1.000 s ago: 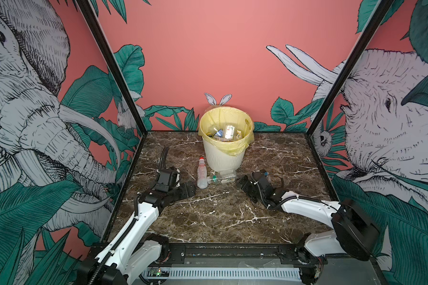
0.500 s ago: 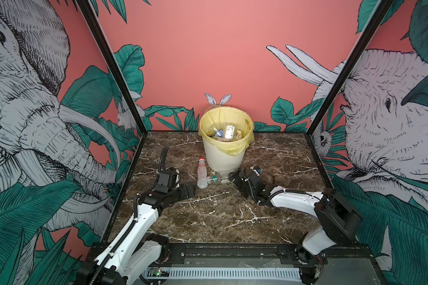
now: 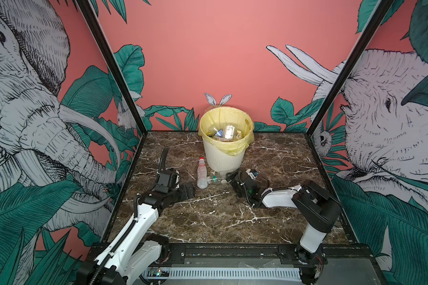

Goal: Throw the plastic bottles in the bin
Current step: Pick up the plastic bottle from the center of the table.

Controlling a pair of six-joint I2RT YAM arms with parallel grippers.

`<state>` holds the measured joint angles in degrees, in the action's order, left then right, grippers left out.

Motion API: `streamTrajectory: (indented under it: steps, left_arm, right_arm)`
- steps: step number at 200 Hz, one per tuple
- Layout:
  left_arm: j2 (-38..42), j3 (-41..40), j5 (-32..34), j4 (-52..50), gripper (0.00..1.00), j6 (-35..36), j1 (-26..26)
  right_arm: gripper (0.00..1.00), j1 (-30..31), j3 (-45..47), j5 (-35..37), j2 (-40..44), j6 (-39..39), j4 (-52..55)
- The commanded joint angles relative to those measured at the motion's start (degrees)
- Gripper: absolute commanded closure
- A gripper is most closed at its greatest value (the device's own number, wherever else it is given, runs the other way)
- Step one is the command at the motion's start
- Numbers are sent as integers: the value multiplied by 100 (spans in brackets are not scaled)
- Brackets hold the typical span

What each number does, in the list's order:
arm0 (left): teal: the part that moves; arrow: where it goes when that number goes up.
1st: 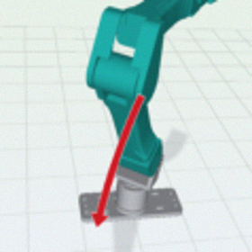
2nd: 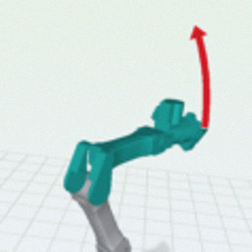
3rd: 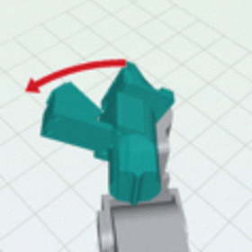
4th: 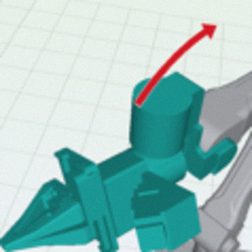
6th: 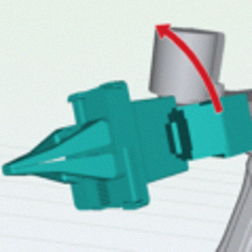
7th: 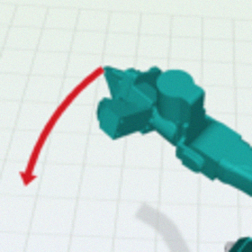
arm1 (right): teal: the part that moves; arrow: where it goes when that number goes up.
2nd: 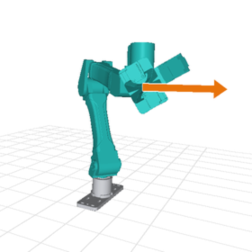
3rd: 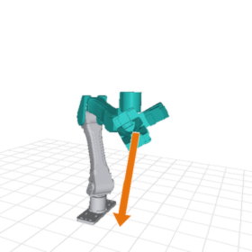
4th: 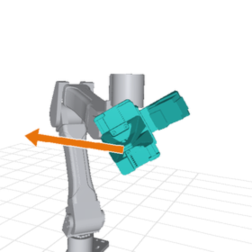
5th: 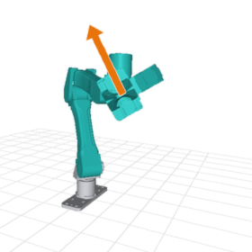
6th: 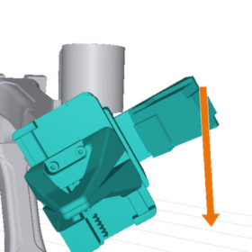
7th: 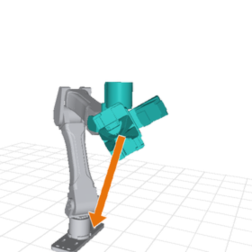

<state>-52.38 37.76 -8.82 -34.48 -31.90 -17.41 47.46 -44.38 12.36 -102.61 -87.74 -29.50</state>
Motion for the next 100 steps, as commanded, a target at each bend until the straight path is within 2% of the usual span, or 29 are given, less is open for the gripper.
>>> streamTrajectory:
  steps: [1, 100]
  left_arm:
    - [79, -49, 91, -200, 1, 2, 45]
    - [166, -49, 250, -321, 1, 22, 45]
  right_arm:
    - [5, 44, -53, 162, -175, -875, -639]
    - [7, 62, 48, 579, -728, -1034, -1346]
